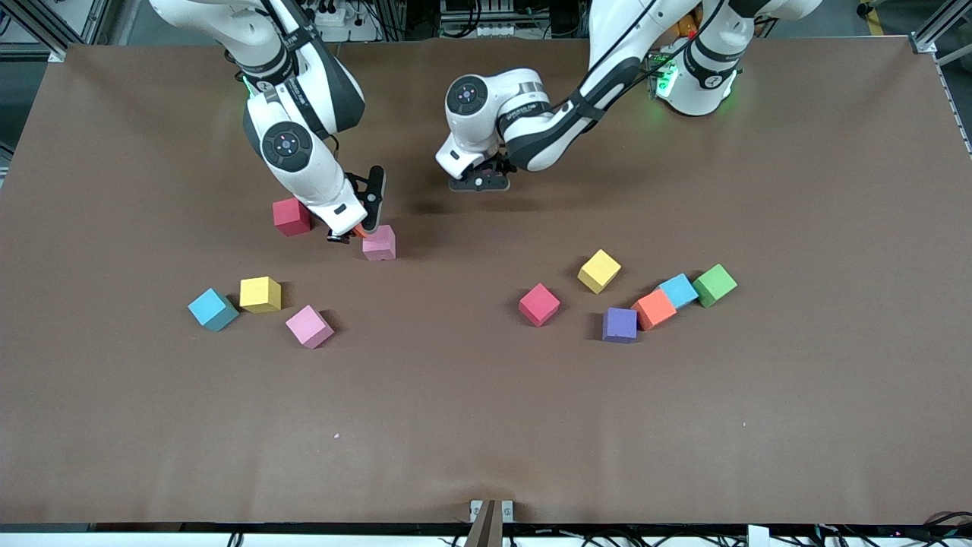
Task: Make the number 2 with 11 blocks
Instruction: 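Place the pink block with the left gripper while the right gripper carries orange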
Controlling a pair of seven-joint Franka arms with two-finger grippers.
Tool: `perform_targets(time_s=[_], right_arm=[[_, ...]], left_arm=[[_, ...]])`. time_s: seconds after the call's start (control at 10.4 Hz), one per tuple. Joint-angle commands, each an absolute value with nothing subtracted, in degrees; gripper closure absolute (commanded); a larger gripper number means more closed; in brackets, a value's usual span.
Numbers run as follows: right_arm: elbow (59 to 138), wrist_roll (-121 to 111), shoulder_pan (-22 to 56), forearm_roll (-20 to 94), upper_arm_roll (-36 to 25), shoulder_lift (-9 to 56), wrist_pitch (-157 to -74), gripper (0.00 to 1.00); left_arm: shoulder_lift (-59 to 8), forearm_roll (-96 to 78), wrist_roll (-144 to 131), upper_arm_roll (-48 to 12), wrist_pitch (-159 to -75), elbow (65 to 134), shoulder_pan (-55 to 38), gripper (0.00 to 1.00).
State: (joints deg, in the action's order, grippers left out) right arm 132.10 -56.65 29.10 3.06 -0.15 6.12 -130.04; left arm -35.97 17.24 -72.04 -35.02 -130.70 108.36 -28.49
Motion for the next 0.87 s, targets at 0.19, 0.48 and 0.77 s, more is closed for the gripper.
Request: perform_targets(time_s=[0.19, 0.48, 0.77], right_arm=[[132.54, -51.95, 32.6, 2.02, -0.53, 4.22, -128.5, 0.72], [131.93, -50.37, 36.46, 2.02, -0.53, 4.83, -128.58, 0.72], [130.44, -39.15, 45.67, 0.19, -0.53, 6.67, -128.58, 0.72]], left_arm=[[-28.75, 17.75, -76.2, -35.42, -125.34, 108.54, -23.22, 0.0], [-26.46, 18.63, -74.46, -31.66, -124.45, 106.46, -18.2, 0.0], [-28.46, 18.37, -68.33, -23.31, -124.45, 101.88, -18.19, 0.0]])
